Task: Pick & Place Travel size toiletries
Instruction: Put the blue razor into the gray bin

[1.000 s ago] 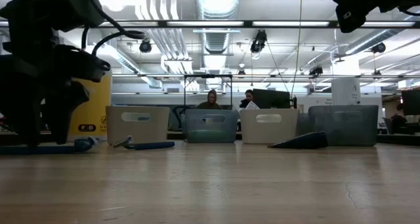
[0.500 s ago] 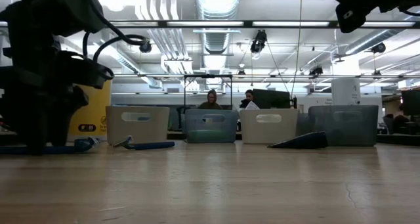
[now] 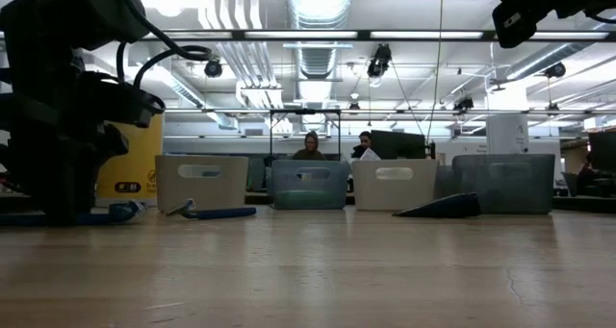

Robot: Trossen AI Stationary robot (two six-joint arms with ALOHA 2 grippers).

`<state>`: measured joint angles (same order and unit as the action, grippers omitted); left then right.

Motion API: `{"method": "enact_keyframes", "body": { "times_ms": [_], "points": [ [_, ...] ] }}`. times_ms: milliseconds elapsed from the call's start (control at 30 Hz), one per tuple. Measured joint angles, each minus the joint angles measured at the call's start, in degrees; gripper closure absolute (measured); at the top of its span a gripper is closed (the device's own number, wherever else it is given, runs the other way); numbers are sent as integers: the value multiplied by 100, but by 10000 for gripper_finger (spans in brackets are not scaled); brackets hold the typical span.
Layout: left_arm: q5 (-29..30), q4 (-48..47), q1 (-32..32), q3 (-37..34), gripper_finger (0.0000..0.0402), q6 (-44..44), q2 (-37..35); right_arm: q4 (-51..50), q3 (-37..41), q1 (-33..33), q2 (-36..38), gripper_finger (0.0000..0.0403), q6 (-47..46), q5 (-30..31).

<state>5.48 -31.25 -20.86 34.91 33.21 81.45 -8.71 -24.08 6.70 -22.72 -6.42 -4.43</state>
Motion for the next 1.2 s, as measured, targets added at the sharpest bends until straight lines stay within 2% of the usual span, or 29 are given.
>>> {"method": "enact_keyframes", "body": {
  "times_ms": [300, 500, 633, 767, 900, 1100, 1200],
  "points": [
    [0, 34, 0, -3, 330, 6, 4, 0, 0, 2, 0, 351, 0, -2],
    [-55, 51, 2, -1, 373, -4, 4, 0, 0, 1, 0, 338, 0, -1],
    [-203, 31, 8, 70, 376, -31, -14, 0, 0, 0, 0, 324, 0, 0],
    [-669, 76, 51, 211, 376, -134, -148, 0, 0, 0, 0, 311, 0, -1],
    [-1456, 91, 146, 390, 376, -155, -353, 1, 0, 1, 1, 301, 0, -1],
    [-2332, 144, 216, 669, 375, -539, -557, 2, 0, 2, 0, 288, 0, -2],
    [-2555, 147, 238, 894, 375, -732, -647, 2, 0, 0, 2, 282, 0, -1]
  ]
}}
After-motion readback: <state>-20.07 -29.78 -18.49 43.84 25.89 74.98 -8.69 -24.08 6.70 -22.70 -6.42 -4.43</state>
